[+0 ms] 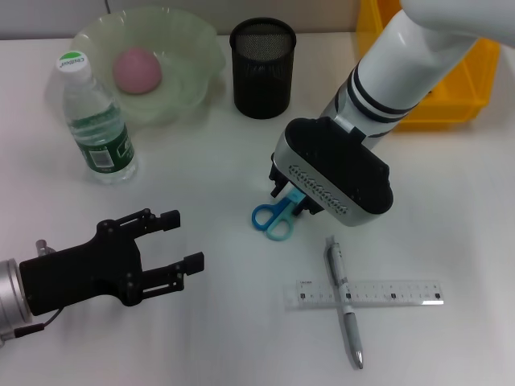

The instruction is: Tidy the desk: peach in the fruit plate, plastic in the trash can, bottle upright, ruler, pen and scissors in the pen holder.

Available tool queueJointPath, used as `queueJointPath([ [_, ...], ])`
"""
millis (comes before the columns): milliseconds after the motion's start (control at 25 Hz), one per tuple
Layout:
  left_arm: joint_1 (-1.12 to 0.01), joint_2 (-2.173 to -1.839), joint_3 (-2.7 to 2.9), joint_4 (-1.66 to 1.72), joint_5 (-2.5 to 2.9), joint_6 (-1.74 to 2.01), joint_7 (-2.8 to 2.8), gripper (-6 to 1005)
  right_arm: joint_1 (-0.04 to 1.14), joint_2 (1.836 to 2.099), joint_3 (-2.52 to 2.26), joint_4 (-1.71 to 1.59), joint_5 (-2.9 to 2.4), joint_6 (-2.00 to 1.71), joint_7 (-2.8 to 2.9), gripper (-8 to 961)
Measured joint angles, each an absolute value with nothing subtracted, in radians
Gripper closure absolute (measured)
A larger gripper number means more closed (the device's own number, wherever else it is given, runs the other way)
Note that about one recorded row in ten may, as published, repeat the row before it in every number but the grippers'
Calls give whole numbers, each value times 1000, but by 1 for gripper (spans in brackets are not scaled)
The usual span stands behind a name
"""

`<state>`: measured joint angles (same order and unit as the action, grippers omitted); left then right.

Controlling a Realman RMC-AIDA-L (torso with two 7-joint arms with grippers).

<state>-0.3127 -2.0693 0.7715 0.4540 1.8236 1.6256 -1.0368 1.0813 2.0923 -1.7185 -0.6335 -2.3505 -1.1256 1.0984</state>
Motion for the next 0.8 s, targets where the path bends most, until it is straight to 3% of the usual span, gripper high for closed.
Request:
queueJointPath([
  [800, -312, -2069, 770, 454, 1822, 1626, -1044, 215, 1102, 2092, -1749, -574, -2341, -1059, 1083, 635],
])
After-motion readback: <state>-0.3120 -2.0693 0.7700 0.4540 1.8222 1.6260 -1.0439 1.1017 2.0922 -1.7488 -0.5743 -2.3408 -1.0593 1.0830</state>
